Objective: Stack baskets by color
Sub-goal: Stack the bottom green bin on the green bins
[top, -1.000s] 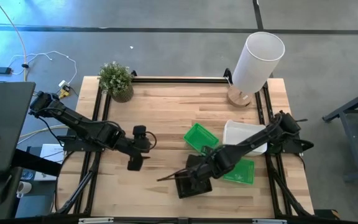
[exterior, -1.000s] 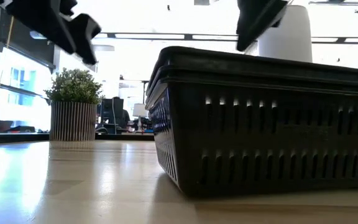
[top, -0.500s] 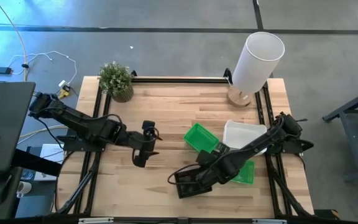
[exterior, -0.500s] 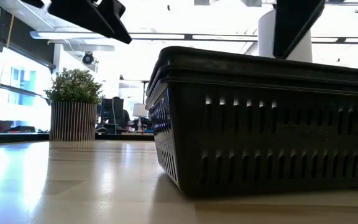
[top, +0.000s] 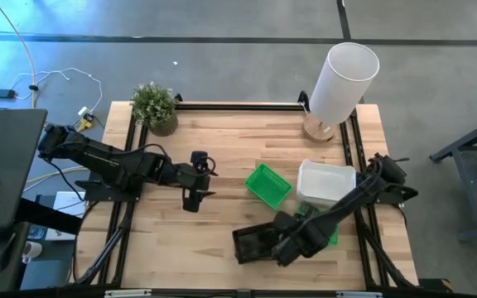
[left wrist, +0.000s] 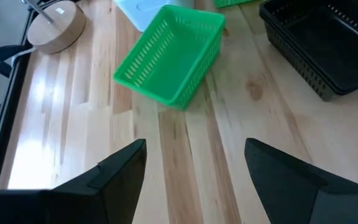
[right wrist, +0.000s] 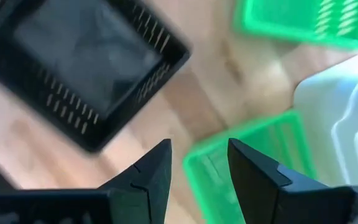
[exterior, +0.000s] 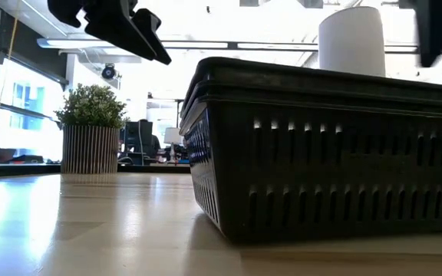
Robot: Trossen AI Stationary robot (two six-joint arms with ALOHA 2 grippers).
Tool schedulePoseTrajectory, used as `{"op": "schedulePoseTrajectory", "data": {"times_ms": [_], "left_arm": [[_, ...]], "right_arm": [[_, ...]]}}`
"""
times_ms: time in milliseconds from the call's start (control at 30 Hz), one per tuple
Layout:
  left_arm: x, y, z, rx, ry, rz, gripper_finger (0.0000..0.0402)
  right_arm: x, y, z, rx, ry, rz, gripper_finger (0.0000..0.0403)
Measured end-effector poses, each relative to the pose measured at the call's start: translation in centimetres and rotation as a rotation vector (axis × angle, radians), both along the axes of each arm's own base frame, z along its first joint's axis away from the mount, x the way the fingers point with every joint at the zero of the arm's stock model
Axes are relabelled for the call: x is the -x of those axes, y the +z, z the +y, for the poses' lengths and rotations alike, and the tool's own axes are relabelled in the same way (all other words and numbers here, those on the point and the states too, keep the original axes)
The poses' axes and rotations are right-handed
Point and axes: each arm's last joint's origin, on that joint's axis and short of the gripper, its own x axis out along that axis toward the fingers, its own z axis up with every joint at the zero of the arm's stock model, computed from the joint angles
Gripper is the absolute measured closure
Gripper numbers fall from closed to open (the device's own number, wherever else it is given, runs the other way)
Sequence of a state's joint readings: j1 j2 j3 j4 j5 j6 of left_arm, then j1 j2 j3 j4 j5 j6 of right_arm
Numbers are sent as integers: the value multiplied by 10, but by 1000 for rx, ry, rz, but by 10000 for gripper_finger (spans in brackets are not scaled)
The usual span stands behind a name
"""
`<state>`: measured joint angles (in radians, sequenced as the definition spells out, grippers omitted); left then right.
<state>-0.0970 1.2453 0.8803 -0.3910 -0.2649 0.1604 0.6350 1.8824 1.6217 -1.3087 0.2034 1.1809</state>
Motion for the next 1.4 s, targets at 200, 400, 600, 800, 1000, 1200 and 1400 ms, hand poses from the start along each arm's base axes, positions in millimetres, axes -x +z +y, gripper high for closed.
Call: {"op": "schedulePoseTrajectory", "data": {"times_ms": [200,400,600,800,1000,1200,1400], "left_arm": [[0,0,2,20,25,-6,142],[0,0,1,58,52,-14,142],[0,0,1,72,41,-13,142],[0,0,1,73,40,-12,142],[0,0,1,72,41,-9,142],[0,-1,1,55,25,0,142],[0,-1,1,53,23,0,142]], "right_arm": [[18,0,24,-19,139,29,258],[33,-2,40,-8,204,38,258],[39,-17,49,61,236,95,258],[37,-34,48,135,230,184,258],[30,-50,48,167,212,234,258],[27,-67,51,198,205,271,258],[27,-85,51,257,201,343,259]]}}
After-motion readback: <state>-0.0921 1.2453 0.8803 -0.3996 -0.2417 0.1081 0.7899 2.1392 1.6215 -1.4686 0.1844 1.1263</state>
